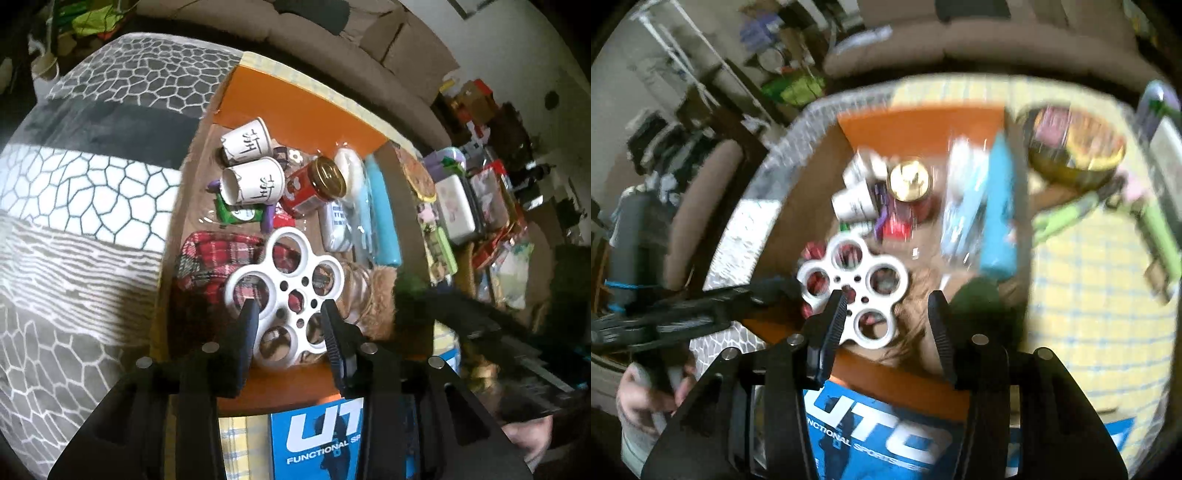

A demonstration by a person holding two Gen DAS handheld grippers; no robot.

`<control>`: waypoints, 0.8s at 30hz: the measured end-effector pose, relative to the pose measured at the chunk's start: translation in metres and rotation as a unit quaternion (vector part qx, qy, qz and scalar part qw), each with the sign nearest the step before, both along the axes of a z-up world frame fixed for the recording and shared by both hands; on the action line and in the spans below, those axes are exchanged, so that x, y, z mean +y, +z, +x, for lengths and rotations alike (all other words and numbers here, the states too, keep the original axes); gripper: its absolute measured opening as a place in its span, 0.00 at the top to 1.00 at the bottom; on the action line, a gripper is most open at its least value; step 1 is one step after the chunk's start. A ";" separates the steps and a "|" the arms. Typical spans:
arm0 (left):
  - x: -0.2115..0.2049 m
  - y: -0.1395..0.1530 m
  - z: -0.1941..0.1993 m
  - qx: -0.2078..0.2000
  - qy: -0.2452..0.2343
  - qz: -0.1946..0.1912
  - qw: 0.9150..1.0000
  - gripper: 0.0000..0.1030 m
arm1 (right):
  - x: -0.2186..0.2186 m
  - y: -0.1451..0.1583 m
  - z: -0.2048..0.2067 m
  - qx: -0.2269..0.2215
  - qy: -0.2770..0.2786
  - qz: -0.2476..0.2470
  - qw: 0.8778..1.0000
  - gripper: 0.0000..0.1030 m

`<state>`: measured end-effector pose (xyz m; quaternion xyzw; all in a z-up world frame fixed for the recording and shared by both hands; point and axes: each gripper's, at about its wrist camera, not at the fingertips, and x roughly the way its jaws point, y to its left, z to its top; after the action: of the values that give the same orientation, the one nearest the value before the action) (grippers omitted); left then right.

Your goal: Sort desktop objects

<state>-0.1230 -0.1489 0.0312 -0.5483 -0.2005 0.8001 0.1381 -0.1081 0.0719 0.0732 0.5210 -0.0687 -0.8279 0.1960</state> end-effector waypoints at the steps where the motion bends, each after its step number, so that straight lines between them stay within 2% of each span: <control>1: 0.004 -0.001 -0.001 -0.001 -0.003 -0.006 1.000 0.65 | 0.002 0.003 0.000 -0.001 -0.002 -0.001 1.000 0.57; 4: 0.019 -0.007 -0.006 -0.006 -0.021 -0.039 0.999 0.62 | 0.011 0.010 0.002 0.001 -0.009 -0.009 1.000 0.57; 6: 0.027 -0.019 -0.011 -0.026 -0.031 -0.076 0.996 0.58 | 0.019 0.013 0.003 0.002 -0.014 -0.016 1.000 0.57; 9: 0.034 -0.030 -0.015 -0.046 -0.034 -0.116 0.992 0.61 | 0.037 0.010 0.010 -0.002 -0.022 -0.026 0.999 0.55; 11: 0.036 -0.022 -0.013 -0.037 -0.035 -0.103 0.993 0.58 | 0.048 0.013 0.018 0.004 -0.020 -0.031 0.999 0.55; 13: 0.038 -0.006 -0.008 -0.019 -0.033 -0.073 0.997 0.39 | 0.060 0.020 0.023 0.013 -0.024 -0.026 0.999 0.55; 14: 0.041 0.006 -0.005 -0.004 -0.030 -0.063 0.998 0.24 | 0.068 0.025 0.024 0.019 -0.027 -0.022 0.999 0.53; 15: 0.043 0.016 -0.002 0.011 -0.030 -0.056 0.998 0.21 | 0.079 0.032 0.026 0.027 -0.033 -0.014 0.999 0.46; 16: 0.047 0.026 0.000 0.023 -0.032 -0.050 0.998 0.21 | 0.087 0.037 0.025 0.033 -0.038 -0.006 0.999 0.38; 18: 0.060 0.045 0.005 0.044 -0.031 -0.049 0.997 0.14 | 0.106 0.050 0.025 0.047 -0.053 0.016 0.997 0.34; 21: 0.082 0.066 0.007 0.068 -0.043 -0.021 0.997 0.12 | 0.135 0.066 0.022 0.057 -0.074 0.034 0.995 0.32; 24: 0.110 0.076 0.005 0.076 -0.066 0.001 0.995 0.12 | 0.160 0.076 0.018 0.059 -0.089 0.042 0.993 0.31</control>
<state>-0.1180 -0.0392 0.1076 -0.4976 -0.1535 0.8284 0.2062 -0.0900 0.2320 0.1494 0.4712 -0.0685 -0.8732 0.1039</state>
